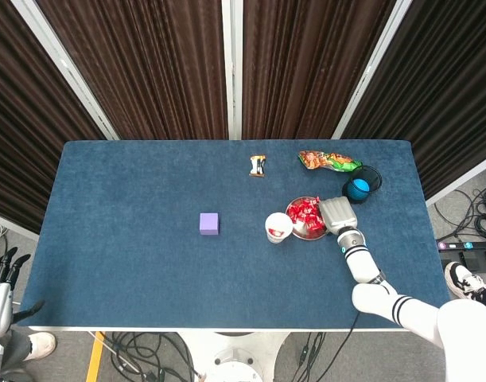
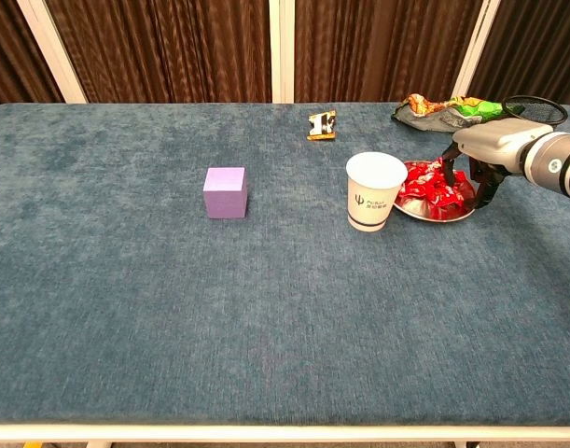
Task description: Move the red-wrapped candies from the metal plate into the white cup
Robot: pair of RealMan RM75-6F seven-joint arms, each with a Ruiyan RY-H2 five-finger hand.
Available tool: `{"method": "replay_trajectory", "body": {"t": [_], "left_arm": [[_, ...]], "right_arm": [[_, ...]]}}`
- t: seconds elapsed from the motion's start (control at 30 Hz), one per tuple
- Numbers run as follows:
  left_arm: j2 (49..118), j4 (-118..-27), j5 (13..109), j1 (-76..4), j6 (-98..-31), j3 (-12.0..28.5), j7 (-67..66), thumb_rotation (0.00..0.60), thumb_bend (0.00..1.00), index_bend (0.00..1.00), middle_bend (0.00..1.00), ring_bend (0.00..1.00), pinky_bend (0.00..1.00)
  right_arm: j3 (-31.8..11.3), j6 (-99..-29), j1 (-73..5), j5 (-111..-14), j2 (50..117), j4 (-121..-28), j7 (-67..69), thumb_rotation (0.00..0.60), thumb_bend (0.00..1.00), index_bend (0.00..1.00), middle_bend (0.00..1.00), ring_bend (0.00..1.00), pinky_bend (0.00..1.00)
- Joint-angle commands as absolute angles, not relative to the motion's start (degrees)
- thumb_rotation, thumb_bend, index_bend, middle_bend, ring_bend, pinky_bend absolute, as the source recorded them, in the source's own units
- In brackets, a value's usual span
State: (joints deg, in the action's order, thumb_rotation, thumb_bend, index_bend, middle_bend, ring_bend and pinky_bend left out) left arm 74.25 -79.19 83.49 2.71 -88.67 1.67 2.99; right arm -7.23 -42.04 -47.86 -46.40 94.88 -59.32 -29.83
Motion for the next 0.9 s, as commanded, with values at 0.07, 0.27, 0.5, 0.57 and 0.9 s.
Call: {"method": "replay_trajectory", "body": {"t": [0.07,0.27,0.5,0.57,0.9], "left_arm": [[74.3,-79.1,83.5,2.8,-88.7,1.6,3.3,0.6,0.03,0.21,0.15,0.12,0.13],[74.4,-78.8,83.5,2.8,-88.6,1.6,3.6,0.6,0.03,0.21,0.15,0.12,0.13],[74.5,-78.5,83.4,2.8,-88.6,1.7,3.9,0.6,0.03,0.21,0.15,0.12,0.13],[74.5,-78.4,83.4,2.8,-88.6,1.7,4.0,0.6,0.03,0.21,0.15,0.12,0.13],[74.6,-78.0,83.4,2.8,-88.5,1.8,4.5,0.6,0.03,0.21,0.15,0.12,0.13]], "right_arm": [[-7.3,-41.9,-48.1,-46.2,95.2,-59.1,-30.3,0.6,0.22,0.44,1.0,0.97,1.0],[-7.5,-41.6,-48.4,-45.6,95.8,-58.3,-31.0,0.6,0.22,0.43,1.0,0.97,1.0],[-7.7,-41.2,-48.9,-44.9,96.6,-57.4,-32.0,0.6,0.28,0.44,1.0,0.97,1.0],[-7.7,-41.1,-49.1,-44.8,96.8,-57.2,-32.2,0.6,0.31,0.46,1.0,0.97,1.0],[-8.3,-42.1,-48.7,-45.4,96.2,-58.1,-31.5,0.6,0.4,0.61,1.0,0.98,1.0]]}}
